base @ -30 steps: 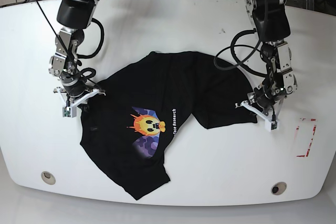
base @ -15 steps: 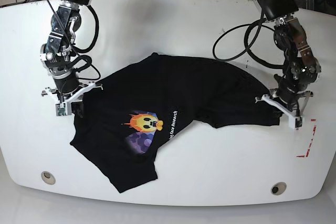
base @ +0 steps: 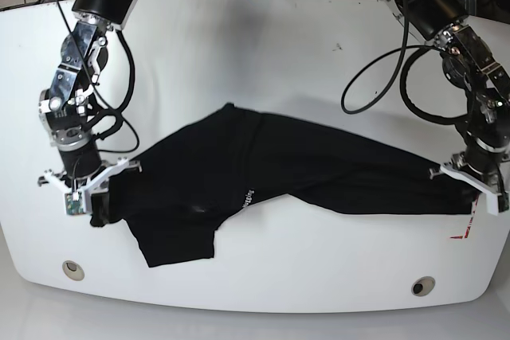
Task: Layout the t-shirt on the table in an organized manner, then fold the t-shirt properly
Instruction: 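Lift the shirt with both grippers and pull the grippers apart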
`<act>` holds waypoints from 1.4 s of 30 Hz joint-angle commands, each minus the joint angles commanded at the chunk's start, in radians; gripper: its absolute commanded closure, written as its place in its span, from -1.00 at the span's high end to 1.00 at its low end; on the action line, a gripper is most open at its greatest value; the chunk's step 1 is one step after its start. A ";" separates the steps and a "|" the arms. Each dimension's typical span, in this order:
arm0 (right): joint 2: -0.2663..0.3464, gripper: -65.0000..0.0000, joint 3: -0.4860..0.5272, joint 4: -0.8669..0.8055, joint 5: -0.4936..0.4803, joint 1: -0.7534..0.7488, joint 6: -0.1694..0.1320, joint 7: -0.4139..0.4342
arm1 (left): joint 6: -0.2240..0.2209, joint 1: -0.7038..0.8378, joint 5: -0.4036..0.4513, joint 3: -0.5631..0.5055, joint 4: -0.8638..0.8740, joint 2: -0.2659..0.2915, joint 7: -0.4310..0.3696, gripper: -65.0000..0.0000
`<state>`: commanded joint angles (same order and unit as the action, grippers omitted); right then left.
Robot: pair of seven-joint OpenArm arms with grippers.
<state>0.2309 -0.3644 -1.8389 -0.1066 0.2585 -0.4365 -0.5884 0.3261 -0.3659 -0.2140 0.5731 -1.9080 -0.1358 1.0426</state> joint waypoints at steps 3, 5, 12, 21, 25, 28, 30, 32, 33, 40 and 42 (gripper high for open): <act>0.014 -1.00 0.002 0.021 0.000 0.078 0.000 -0.003 | -0.002 -0.075 0.005 -0.002 0.000 0.000 0.014 -0.99; 0.018 -1.00 0.003 0.046 0.005 0.129 0.000 -0.003 | -0.002 -0.133 0.006 -0.002 0.002 -0.003 0.028 -0.99; 0.064 -1.00 0.054 0.095 0.000 0.302 0.000 -0.032 | -0.003 -0.334 0.005 -0.003 0.002 -0.055 0.107 -0.99; 0.094 -1.00 0.133 0.092 -0.003 0.546 -0.005 -0.086 | -0.003 -0.572 0.002 -0.055 0.002 -0.123 0.153 -0.99; 0.094 -1.00 0.157 0.087 0.006 0.629 -0.038 -0.117 | -0.003 -0.640 0.002 -0.091 0.002 -0.155 0.155 -0.99; 0.094 -1.00 0.160 0.071 0.006 0.660 -0.060 -0.157 | -0.003 -0.661 0.003 -0.110 0.002 -0.170 0.155 -0.99; 0.092 -1.00 0.158 0.061 0.006 0.657 -0.064 -0.172 | -0.003 -0.660 0.003 -0.114 0.002 -0.176 0.155 -0.99; 0.092 -1.00 0.158 0.044 0.006 0.638 -0.072 -0.181 | -0.003 -0.643 0.003 -0.114 0.002 -0.176 0.155 -0.99; 0.091 -1.00 0.155 0.035 0.008 0.618 -0.077 -0.186 | -0.003 -0.628 0.002 -0.114 0.002 -0.176 0.155 -0.99; 0.087 -1.00 0.104 -0.060 0.000 0.399 -0.078 -0.187 | 0.002 -0.476 -0.002 -0.109 -0.005 -0.175 0.155 -0.99; 0.086 -1.00 0.083 -0.084 -0.002 0.316 -0.078 -0.186 | 0.003 -0.417 -0.003 -0.095 -0.008 -0.170 0.155 -0.99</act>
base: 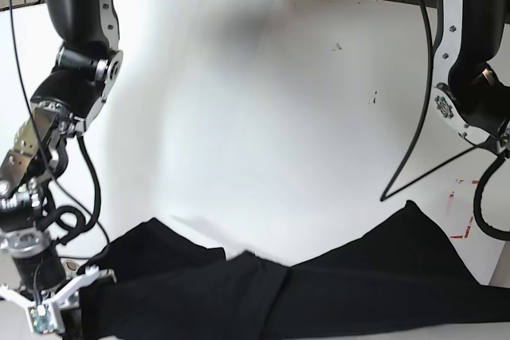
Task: Layout the t-shirt on the table in an organized manner, then fold the t-shirt properly
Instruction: 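Lift the shirt with both grippers and pull the grippers apart, then lay the stretched shirt flat, dragging both grippers away from the hem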
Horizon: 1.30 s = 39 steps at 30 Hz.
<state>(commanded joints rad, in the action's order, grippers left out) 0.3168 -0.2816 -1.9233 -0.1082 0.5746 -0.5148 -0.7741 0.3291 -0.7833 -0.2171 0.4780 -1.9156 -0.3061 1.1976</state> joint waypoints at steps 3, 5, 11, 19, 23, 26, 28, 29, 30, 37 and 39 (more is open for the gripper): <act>-0.020 -1.00 -0.031 -0.026 0.000 -0.121 0.000 0.003 | 0.008 0.103 -0.009 0.038 0.000 0.021 0.000 -0.99; -0.043 -1.00 -0.054 -0.038 0.000 -0.192 -0.005 0.003 | 0.028 0.163 -0.029 0.072 0.000 0.034 0.000 -1.00; -0.130 -1.00 -0.152 -0.048 0.000 -0.402 -0.075 0.003 | 0.066 0.400 -0.127 0.170 -0.002 0.041 0.000 -1.00; -0.245 -1.00 -0.238 -0.044 0.000 -0.647 -0.140 0.003 | 0.069 0.720 -0.256 0.288 -0.002 0.041 -0.005 -1.00; -0.284 -1.00 -0.261 -0.044 0.000 -0.733 -0.155 0.003 | 0.071 0.838 -0.267 0.324 0.000 0.041 -0.006 -1.00; -0.304 -1.00 -0.264 -0.044 0.003 -0.787 -0.155 0.003 | 0.072 0.910 -0.267 0.347 0.002 0.040 -0.006 -1.00; -0.310 -1.00 -0.264 -0.044 0.002 -0.822 -0.155 0.003 | 0.072 0.951 -0.267 0.361 0.005 0.038 -0.006 -1.00; -0.316 -1.00 -0.264 -0.044 0.000 -0.838 -0.155 0.003 | 0.074 0.971 -0.267 0.368 0.005 0.038 -0.006 -1.00; -0.321 -1.00 -0.264 -0.044 0.000 -0.848 -0.155 0.003 | 0.078 0.985 -0.267 0.373 0.005 0.038 -0.006 -1.00; -0.359 -0.98 -0.264 -0.044 0.008 -0.922 -0.150 0.002 | 0.167 1.076 -0.264 0.394 0.005 0.037 -0.006 -0.99; -0.362 -0.89 -0.262 -0.044 0.008 -0.944 -0.146 0.002 | 0.189 1.092 -0.264 0.396 0.005 0.037 -0.006 -0.98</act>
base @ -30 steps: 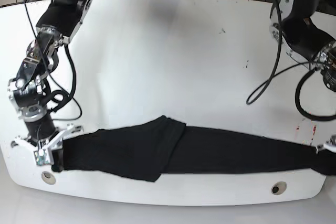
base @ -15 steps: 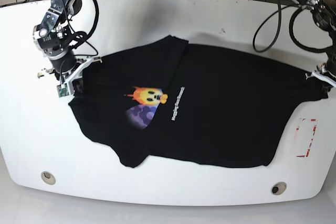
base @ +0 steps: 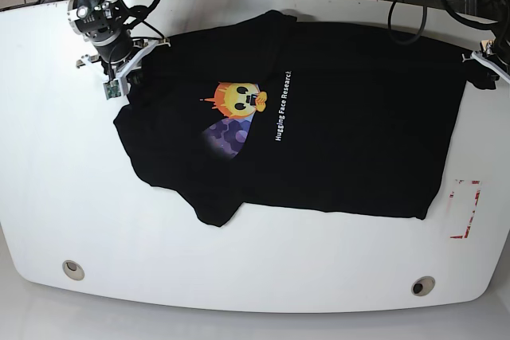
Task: Layout the t-shirt on the table in an organized manner, then fold the t-shirt properly
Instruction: 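Lay the stretched shirt flat, dragging both grippers away from the hem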
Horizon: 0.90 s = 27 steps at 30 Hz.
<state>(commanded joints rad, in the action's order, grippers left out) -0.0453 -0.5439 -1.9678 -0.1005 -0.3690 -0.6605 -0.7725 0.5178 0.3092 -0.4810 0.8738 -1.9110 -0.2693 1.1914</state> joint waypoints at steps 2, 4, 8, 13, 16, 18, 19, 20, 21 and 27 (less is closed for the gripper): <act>-0.008 -0.68 0.002 0.002 0.000 -0.017 0.000 -0.003 | 0.020 0.018 0.002 -0.003 0.000 -0.003 0.000 -0.98; -0.021 -0.44 -0.002 0.002 0.000 -0.031 0.000 -0.003 | 0.032 0.031 0.002 -0.005 0.000 -0.014 0.000 -0.96; -0.040 0.22 -0.005 0.002 0.002 -0.063 0.002 -0.003 | 0.048 0.055 0.002 -0.035 0.002 -0.025 0.000 -0.55; -0.041 0.53 -0.005 0.000 -0.006 -0.094 0.002 -0.003 | 0.046 0.077 0.002 -0.037 0.000 -0.026 0.000 0.21; -0.041 0.54 -0.005 0.000 -0.006 -0.106 0.000 -0.002 | 0.046 0.077 0.002 -0.031 0.000 -0.038 0.000 0.50; -0.041 0.54 -0.005 -0.002 -0.006 -0.110 0.000 0.000 | 0.046 0.077 0.002 -0.028 0.000 -0.038 0.000 0.50; -0.041 0.54 -0.006 -0.003 -0.006 -0.112 -0.002 0.000 | 0.048 0.077 0.002 -0.026 -0.002 -0.038 0.000 0.47; -0.041 0.54 -0.008 -0.003 -0.006 -0.114 -0.003 0.002 | 0.049 0.077 0.002 -0.026 -0.003 -0.038 0.000 0.46; -0.040 0.54 -0.018 -0.003 -0.006 -0.110 -0.006 0.002 | 0.051 0.077 0.000 -0.025 -0.005 -0.038 0.002 0.44; -0.031 0.55 -0.072 0.002 -0.003 0.003 -0.008 0.002 | 0.051 0.048 -0.006 0.003 -0.006 -0.055 0.002 0.44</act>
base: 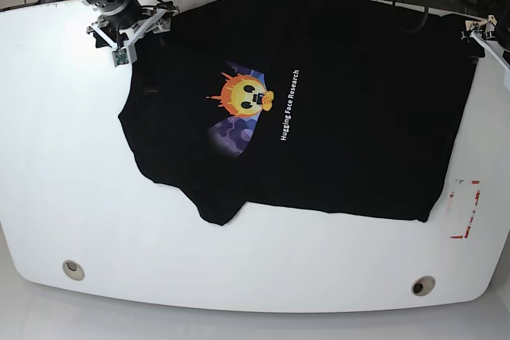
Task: Layout the t-shirt on the table in an organized manner, then fold the t-shirt properly
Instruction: 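Lay the stretched shirt flat, dragging both grippers away from the hem, then release and move both grippers to the shirt's side corners, grasping them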
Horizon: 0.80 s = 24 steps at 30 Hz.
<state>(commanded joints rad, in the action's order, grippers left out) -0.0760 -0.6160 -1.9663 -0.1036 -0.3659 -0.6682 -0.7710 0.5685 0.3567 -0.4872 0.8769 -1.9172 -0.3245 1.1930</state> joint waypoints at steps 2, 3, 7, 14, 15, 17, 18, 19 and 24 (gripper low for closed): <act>0.009 0.55 -0.014 0.018 0.005 0.064 0.000 -0.002 | 0.000 -0.051 -0.005 -0.005 0.000 -0.002 0.002 0.43; 0.023 0.55 -0.018 0.035 0.005 0.104 0.000 -0.006 | 0.000 -0.074 -0.003 -0.009 0.000 0.000 0.003 0.43; 0.083 0.55 -0.015 0.126 0.005 0.227 0.002 -0.008 | -0.005 -0.138 -0.003 -0.021 0.002 0.003 0.003 0.43; 0.178 0.55 -0.015 0.420 0.005 0.463 0.000 -0.003 | -0.006 -0.292 0.002 -0.083 0.009 0.003 0.003 0.43; 0.196 0.55 -0.014 0.485 0.005 0.503 0.000 0.000 | -0.006 -0.311 0.002 -0.094 0.009 0.003 0.003 0.43; 0.222 0.55 -0.014 0.582 0.005 0.563 0.000 0.002 | -0.006 -0.345 0.002 -0.109 0.009 0.003 0.003 0.43; 0.232 0.55 -0.014 0.618 0.005 0.582 0.000 0.003 | -0.006 -0.358 0.002 -0.115 0.009 0.003 0.003 0.43; 0.242 0.55 -0.014 0.664 0.002 0.605 0.000 0.009 | -0.006 -0.373 0.002 -0.123 0.009 0.003 0.003 0.43; 0.273 0.55 -0.014 0.839 0.003 0.680 0.000 0.066 | -0.014 -0.423 0.002 -0.169 0.009 0.005 0.003 0.43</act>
<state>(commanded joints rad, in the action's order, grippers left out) 0.1972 -0.6299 -1.1270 -0.1005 0.3138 -0.6682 -0.7050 0.5547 -0.0667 -0.4856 0.7081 -1.9080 -0.3199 1.1960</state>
